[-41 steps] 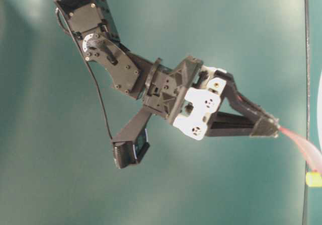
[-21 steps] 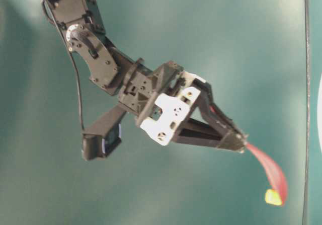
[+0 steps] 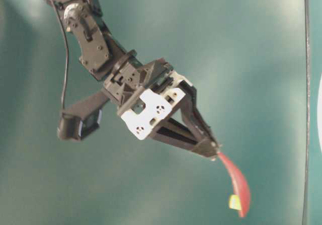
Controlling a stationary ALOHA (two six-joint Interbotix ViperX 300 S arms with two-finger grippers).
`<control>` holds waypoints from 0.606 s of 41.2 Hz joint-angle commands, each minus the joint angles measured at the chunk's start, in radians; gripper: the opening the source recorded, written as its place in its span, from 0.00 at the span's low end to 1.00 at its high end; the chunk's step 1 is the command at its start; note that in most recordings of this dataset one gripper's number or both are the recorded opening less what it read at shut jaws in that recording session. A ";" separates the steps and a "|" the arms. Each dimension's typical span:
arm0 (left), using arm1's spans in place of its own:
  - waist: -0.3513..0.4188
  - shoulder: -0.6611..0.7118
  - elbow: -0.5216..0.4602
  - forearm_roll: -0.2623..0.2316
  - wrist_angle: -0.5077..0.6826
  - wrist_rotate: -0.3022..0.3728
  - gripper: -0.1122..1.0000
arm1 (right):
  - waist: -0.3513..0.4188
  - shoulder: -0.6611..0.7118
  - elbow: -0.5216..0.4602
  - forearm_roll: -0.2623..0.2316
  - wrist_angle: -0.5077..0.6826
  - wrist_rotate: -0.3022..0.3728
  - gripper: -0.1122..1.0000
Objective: Scoop the yellow hexagonal prism block from the bowl with a spoon using the right arm.
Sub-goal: 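Lift the spoon with the block up and out of the bowl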
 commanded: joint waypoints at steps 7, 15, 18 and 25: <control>0.000 0.009 -0.009 0.002 -0.002 0.000 0.11 | 0.003 -0.124 0.110 -0.049 -0.250 -0.002 0.31; 0.000 0.009 -0.008 0.002 -0.002 0.000 0.11 | 0.005 -0.253 0.267 -0.054 -0.437 0.005 0.31; 0.000 0.009 -0.009 0.002 -0.002 0.000 0.11 | 0.009 -0.299 0.319 -0.052 -0.449 0.006 0.31; -0.002 0.009 -0.009 0.002 -0.003 0.000 0.11 | 0.025 -0.391 0.400 -0.052 -0.449 0.006 0.31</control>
